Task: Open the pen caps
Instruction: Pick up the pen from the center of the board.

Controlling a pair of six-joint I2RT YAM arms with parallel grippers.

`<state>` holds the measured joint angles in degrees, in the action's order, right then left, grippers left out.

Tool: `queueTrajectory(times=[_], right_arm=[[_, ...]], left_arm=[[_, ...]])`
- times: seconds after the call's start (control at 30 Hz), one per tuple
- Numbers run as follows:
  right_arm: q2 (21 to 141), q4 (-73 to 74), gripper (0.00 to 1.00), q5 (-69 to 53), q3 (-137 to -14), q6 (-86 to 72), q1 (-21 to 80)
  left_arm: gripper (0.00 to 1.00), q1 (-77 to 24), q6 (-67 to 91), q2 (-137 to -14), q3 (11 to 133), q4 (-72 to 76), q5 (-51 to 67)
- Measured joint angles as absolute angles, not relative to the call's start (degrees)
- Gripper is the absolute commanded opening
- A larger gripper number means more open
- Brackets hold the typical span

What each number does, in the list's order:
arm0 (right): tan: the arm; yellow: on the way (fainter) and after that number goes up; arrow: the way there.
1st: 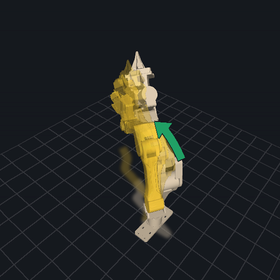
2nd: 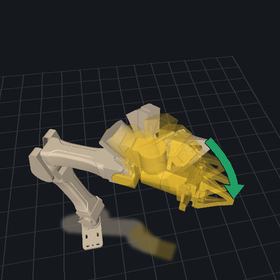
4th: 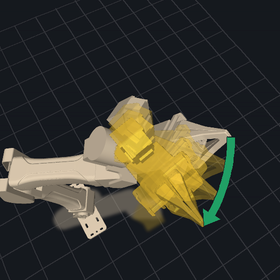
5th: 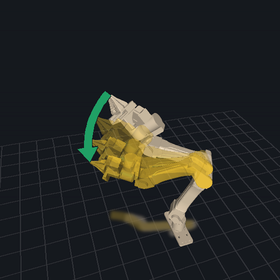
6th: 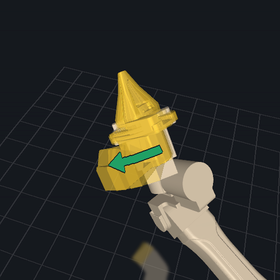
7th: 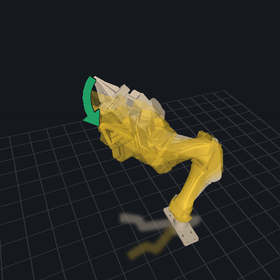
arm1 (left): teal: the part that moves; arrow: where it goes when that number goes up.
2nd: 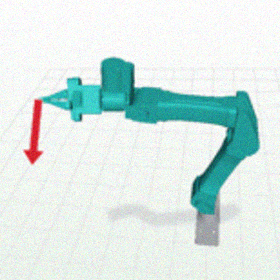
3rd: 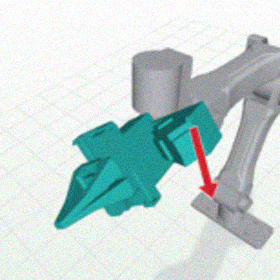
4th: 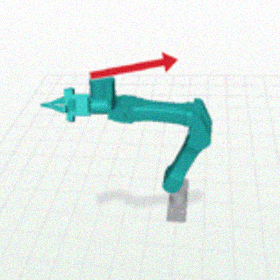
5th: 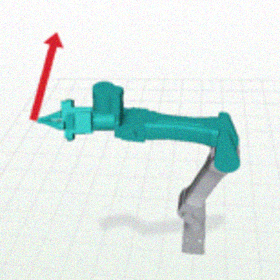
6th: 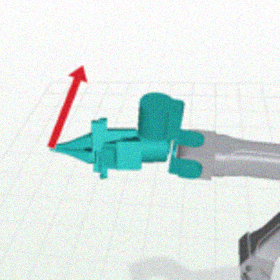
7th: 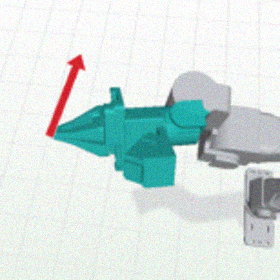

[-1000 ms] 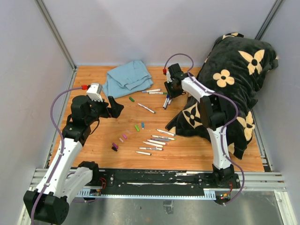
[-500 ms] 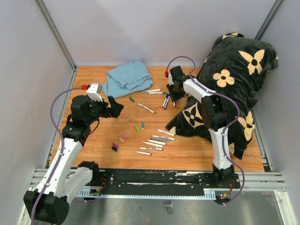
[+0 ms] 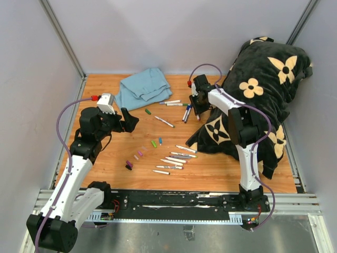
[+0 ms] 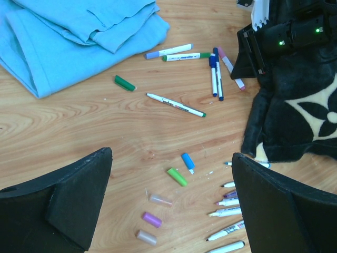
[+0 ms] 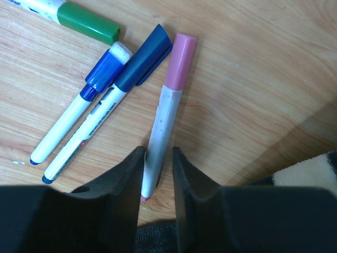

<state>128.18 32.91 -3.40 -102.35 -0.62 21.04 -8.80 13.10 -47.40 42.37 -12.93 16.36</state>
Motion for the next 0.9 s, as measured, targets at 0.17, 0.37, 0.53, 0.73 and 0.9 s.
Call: queueTrajectory(times=[0.17, 0.37, 0.53, 0.73, 0.9], right_arm=[[128.18, 32.91, 0.11, -4.29, -102.35, -0.27, 20.91], [128.18, 32.95, 0.06, -4.95, -102.35, 0.03, 20.82], [127.92, 33.28, 0.03, -4.93, -102.32, 0.27, 20.82], [122.54, 33.63, 0.02, -5.63, -100.18, 0.45, 20.64], [117.01, 32.4, 0.01, -9.43, -99.11, 0.43, 19.97]], left_arm=[[0.99, -8.75, 13.1, -47.4, 42.37, -12.93, 16.4], [0.99, -8.73, 13.1, -47.29, 42.37, -12.93, 16.71], [0.99, -8.69, 13.1, -47.07, 42.37, -12.67, 17.37], [0.99, -8.67, 13.1, -47.0, 42.37, -12.14, 18.15], [0.99, -8.64, 13.3, -46.72, 42.33, -11.84, 19.03]])
